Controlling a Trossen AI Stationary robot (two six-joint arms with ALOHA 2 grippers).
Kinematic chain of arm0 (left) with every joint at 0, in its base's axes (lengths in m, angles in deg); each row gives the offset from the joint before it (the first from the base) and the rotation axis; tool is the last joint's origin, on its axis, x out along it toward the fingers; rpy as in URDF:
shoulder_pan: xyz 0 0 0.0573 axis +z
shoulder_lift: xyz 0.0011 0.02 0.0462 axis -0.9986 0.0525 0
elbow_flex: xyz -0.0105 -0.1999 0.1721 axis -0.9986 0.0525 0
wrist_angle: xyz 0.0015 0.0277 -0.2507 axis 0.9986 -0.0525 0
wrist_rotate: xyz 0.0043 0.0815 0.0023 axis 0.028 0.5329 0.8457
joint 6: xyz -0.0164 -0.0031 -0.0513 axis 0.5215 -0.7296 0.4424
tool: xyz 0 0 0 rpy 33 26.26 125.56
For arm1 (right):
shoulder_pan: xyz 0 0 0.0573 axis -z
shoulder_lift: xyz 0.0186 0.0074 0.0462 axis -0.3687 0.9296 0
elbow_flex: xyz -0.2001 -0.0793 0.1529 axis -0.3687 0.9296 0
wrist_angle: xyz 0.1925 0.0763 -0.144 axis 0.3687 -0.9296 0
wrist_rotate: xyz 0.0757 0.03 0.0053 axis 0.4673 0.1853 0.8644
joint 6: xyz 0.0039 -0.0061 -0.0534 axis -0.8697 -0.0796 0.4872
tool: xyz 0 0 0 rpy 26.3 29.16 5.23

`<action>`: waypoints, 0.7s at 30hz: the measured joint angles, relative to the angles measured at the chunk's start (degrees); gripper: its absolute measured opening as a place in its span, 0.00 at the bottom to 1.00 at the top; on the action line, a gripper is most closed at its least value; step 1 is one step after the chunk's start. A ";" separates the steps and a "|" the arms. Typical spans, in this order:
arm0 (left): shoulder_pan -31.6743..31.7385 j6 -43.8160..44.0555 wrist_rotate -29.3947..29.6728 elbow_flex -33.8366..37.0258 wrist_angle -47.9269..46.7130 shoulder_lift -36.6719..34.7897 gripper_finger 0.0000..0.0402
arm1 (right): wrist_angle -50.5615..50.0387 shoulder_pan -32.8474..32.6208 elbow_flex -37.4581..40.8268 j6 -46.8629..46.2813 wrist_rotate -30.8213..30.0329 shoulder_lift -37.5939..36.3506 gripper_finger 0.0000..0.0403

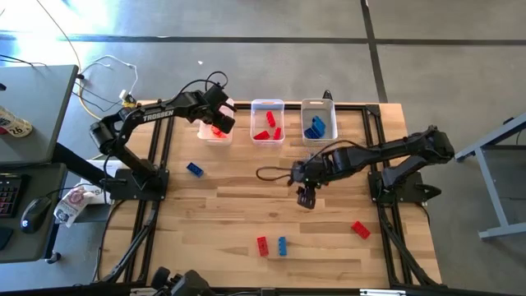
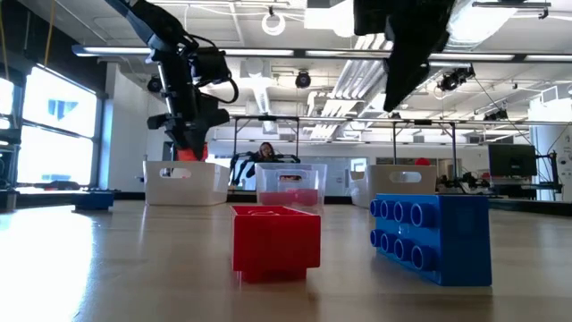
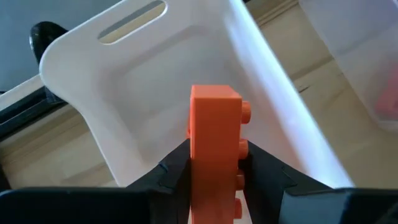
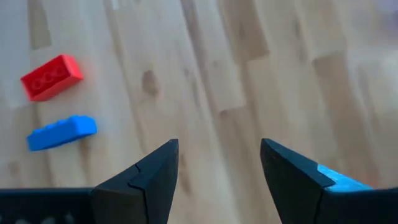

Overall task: Sort & place blocks by color
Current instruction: Put the orange game piece into the white bin, then put the red game piece into the transparent bin

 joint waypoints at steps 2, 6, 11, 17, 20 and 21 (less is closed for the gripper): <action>0.21 -0.02 -0.14 0.00 0.01 0.00 0.27 | -1.28 -1.83 0.00 -3.45 0.05 0.00 0.53; 0.30 -1.80 -0.08 0.00 0.03 0.00 0.28 | -4.62 -5.75 0.00 -11.97 0.06 0.00 0.53; 0.24 -2.55 -0.10 0.00 0.03 0.00 0.31 | -9.00 -11.09 0.00 -21.71 0.06 0.00 0.53; 0.25 -2.55 -0.12 0.00 0.02 -0.02 0.39 | -12.86 -16.76 0.00 -31.46 0.03 0.00 0.53; 0.24 -2.55 -0.86 0.00 0.08 0.00 0.42 | -14.69 -19.22 0.00 -36.06 -1.09 0.00 0.53; 0.25 -2.54 -1.10 0.00 0.10 0.00 0.43 | -15.55 -19.99 0.00 -37.84 -1.82 0.00 0.53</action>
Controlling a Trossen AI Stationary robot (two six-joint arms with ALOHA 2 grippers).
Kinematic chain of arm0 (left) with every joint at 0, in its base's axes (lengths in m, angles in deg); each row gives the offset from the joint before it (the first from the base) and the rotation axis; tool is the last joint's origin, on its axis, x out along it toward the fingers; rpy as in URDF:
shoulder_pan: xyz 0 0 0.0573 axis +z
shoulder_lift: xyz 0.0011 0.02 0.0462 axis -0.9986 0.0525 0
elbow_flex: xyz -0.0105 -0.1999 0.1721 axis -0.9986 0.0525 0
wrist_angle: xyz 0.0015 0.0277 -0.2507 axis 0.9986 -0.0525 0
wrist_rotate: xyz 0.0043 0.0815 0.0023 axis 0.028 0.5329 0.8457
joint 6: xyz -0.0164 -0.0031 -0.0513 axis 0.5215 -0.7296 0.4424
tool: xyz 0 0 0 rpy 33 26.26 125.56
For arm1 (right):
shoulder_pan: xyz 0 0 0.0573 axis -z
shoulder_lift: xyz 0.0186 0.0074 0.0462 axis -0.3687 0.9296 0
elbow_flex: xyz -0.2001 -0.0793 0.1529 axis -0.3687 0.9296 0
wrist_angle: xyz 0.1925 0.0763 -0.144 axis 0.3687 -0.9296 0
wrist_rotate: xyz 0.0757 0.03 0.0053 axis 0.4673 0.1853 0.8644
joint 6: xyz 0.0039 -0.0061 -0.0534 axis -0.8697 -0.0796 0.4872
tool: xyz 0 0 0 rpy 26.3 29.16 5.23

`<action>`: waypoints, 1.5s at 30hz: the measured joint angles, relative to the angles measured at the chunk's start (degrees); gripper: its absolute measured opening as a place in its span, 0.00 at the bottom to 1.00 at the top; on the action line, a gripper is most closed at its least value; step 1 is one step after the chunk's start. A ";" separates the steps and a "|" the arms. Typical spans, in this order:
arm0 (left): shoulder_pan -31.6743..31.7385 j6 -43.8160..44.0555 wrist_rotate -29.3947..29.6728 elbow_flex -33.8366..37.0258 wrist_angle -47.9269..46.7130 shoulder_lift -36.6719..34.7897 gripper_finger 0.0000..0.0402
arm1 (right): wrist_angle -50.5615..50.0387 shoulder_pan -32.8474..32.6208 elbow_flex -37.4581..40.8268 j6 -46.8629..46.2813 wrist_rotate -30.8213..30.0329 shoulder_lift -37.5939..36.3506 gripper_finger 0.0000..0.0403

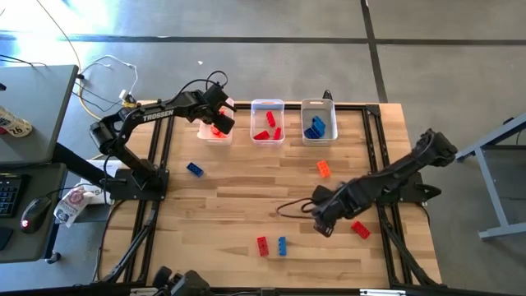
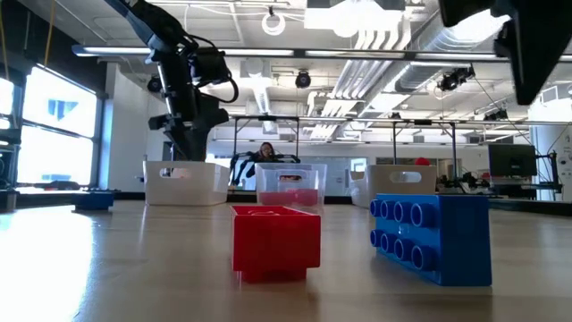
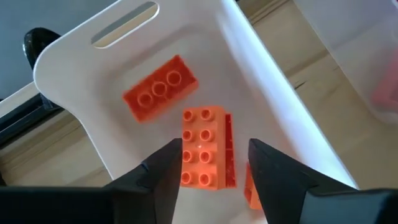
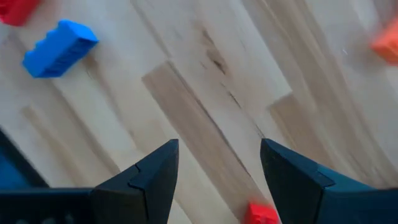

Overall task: Sort & place blocks by color
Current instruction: Put the red game piece into the transparent bin

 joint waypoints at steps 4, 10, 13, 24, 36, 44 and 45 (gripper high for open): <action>-0.02 -0.01 -2.87 0.00 0.00 0.01 0.43 | -4.51 -2.99 0.00 -6.87 -2.02 0.00 0.53; -0.29 -0.01 -9.86 0.00 0.00 -0.02 0.43 | -8.94 -7.53 0.00 -15.08 -1.57 0.00 0.53; -1.36 0.01 -11.58 0.00 0.00 -0.14 0.43 | -10.55 -9.39 0.00 -17.93 -1.63 0.02 0.53; -10.53 1.59 -12.11 0.02 -0.03 -4.40 0.43 | -19.85 -15.05 0.00 -25.21 -1.35 0.02 0.53; -20.77 4.12 -12.05 0.02 0.13 -9.04 0.43 | -27.84 -19.51 0.00 -27.64 -2.60 0.04 0.53; -23.09 4.12 -11.84 0.02 0.11 -9.13 0.43 | -27.57 -19.96 2.64 -27.42 -3.18 -0.36 0.53; -23.24 4.12 -11.84 0.02 0.09 -9.13 0.43 | -27.19 -20.00 4.13 -27.40 -1.86 -0.74 0.53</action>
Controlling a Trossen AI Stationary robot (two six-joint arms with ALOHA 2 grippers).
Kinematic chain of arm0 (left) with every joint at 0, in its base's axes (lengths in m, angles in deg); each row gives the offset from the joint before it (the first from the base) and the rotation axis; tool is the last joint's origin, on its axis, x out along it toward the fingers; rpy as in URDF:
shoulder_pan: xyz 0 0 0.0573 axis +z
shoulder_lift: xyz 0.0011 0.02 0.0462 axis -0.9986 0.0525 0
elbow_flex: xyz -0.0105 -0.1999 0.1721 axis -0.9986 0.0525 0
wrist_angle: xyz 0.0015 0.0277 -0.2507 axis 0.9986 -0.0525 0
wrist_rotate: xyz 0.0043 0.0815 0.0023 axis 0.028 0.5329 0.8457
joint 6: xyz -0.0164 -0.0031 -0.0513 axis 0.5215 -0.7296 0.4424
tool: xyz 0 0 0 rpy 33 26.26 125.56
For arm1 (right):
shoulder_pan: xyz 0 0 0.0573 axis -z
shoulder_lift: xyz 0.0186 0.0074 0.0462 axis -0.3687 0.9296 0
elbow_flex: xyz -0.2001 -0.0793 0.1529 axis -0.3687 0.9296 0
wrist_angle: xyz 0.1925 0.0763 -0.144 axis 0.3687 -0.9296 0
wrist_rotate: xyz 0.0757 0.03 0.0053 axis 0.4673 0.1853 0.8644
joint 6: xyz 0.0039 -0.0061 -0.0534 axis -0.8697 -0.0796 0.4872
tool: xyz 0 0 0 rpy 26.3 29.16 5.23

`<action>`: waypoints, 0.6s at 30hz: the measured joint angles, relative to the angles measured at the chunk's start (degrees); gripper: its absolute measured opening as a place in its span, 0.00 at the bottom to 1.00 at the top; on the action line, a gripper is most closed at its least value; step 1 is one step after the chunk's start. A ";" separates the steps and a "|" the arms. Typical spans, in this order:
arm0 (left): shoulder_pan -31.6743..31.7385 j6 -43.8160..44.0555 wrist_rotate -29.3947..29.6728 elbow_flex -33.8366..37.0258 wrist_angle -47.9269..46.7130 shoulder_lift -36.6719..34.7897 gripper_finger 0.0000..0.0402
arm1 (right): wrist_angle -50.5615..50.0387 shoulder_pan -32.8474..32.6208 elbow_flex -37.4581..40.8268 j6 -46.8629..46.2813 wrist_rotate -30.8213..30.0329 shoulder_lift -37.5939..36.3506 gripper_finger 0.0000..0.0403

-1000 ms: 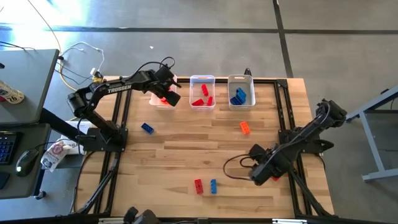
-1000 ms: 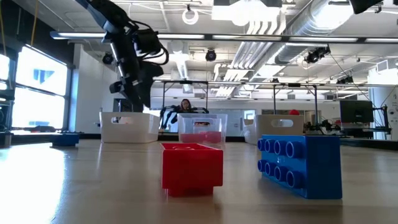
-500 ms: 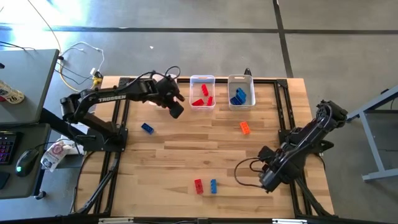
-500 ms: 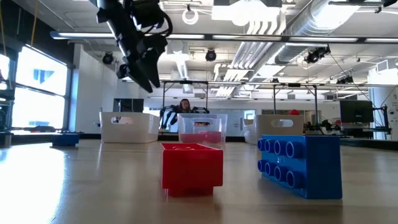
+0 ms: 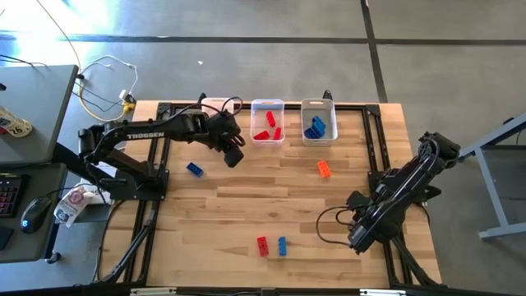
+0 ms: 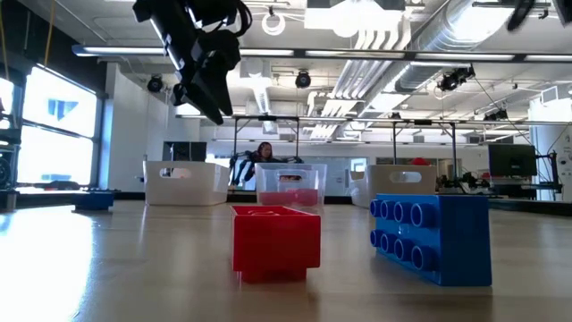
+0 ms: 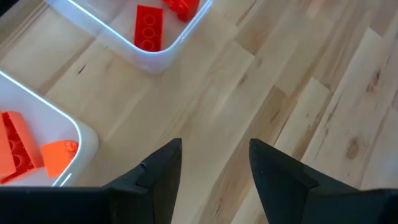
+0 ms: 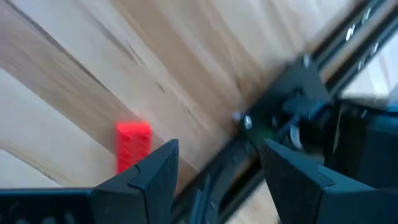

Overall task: Sort & place blocks by color
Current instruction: Put the red game piece into the transparent bin

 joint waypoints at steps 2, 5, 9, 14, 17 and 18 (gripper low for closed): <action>-0.18 0.00 0.00 0.00 0.02 0.00 0.43 | 1.97 -0.17 3.13 0.41 2.91 -1.07 0.53; -0.18 0.00 -0.01 0.00 -0.04 0.00 0.43 | 9.23 -0.32 7.72 0.42 4.13 -3.45 0.53; -0.16 0.02 0.02 0.00 -0.04 0.00 0.43 | 18.49 -0.28 13.35 -0.19 4.40 -7.65 0.53; -0.16 0.00 0.22 0.00 -0.04 0.00 0.43 | 29.01 -0.28 19.48 -2.60 6.05 -13.05 0.53; -0.16 0.02 0.22 0.00 -0.04 0.00 0.43 | 32.63 -0.28 22.69 -5.41 6.12 -15.12 0.53; -0.16 0.01 0.22 0.00 -0.04 0.00 0.43 | 33.56 -0.28 23.55 -5.95 6.46 -15.46 0.53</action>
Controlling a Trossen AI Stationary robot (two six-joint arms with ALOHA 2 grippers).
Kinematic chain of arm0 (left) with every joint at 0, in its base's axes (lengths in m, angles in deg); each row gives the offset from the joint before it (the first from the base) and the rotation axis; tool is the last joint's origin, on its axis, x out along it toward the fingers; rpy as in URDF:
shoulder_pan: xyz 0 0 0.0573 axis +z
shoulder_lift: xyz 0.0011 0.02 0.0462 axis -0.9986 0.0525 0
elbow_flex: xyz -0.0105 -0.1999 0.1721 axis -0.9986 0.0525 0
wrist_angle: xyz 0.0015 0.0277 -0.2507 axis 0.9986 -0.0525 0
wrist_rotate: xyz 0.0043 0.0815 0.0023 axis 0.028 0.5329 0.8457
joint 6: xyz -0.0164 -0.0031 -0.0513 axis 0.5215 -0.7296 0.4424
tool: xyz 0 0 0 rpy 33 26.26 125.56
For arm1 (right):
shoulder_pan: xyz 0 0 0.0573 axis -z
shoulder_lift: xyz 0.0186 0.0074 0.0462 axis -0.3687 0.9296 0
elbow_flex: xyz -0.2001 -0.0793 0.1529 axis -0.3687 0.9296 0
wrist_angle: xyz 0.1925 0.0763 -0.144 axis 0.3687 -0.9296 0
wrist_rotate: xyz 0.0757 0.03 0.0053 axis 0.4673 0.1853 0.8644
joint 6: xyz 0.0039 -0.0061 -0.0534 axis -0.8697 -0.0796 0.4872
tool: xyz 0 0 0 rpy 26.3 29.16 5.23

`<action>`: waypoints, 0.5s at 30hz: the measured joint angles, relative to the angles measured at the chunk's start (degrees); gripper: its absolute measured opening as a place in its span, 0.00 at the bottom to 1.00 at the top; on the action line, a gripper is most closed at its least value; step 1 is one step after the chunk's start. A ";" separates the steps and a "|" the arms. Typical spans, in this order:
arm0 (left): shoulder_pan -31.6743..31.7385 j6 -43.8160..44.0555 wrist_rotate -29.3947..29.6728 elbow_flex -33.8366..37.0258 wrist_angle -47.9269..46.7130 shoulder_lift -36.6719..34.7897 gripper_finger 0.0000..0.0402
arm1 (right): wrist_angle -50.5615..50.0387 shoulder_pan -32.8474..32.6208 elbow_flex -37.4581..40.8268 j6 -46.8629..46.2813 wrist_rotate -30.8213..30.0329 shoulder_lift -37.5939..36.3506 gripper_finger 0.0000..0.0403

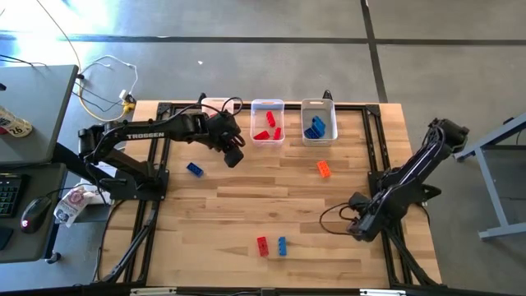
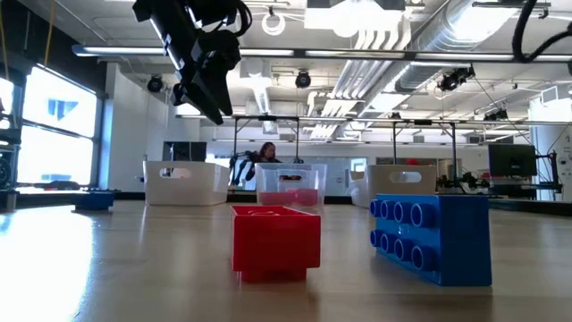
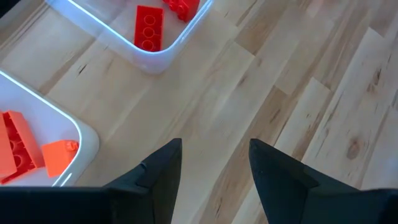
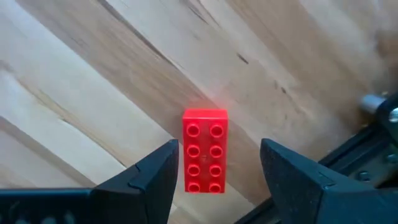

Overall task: Sort & place blocks by color
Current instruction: Put the red game piece into the transparent bin

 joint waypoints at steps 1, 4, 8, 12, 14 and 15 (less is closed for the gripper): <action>0.00 -0.01 0.00 0.00 0.00 0.00 0.43 | 0.99 0.00 0.80 -0.33 0.64 -0.10 0.53; 0.00 0.02 0.00 0.00 0.02 0.00 0.43 | 4.54 0.00 2.90 -0.52 2.65 0.40 0.53; 0.00 0.46 0.00 0.00 0.04 0.00 0.43 | 7.45 0.00 4.06 -0.21 3.71 1.96 0.53; 0.00 0.49 0.40 0.00 0.25 0.00 0.43 | 8.02 0.00 4.19 -0.07 4.84 4.17 0.53; 0.00 0.52 0.42 0.00 0.46 0.00 0.43 | 9.24 0.00 4.19 0.28 5.20 5.47 0.53; 0.00 0.58 0.42 0.00 0.48 0.00 0.43 | 10.04 0.00 4.19 0.40 5.52 6.25 0.53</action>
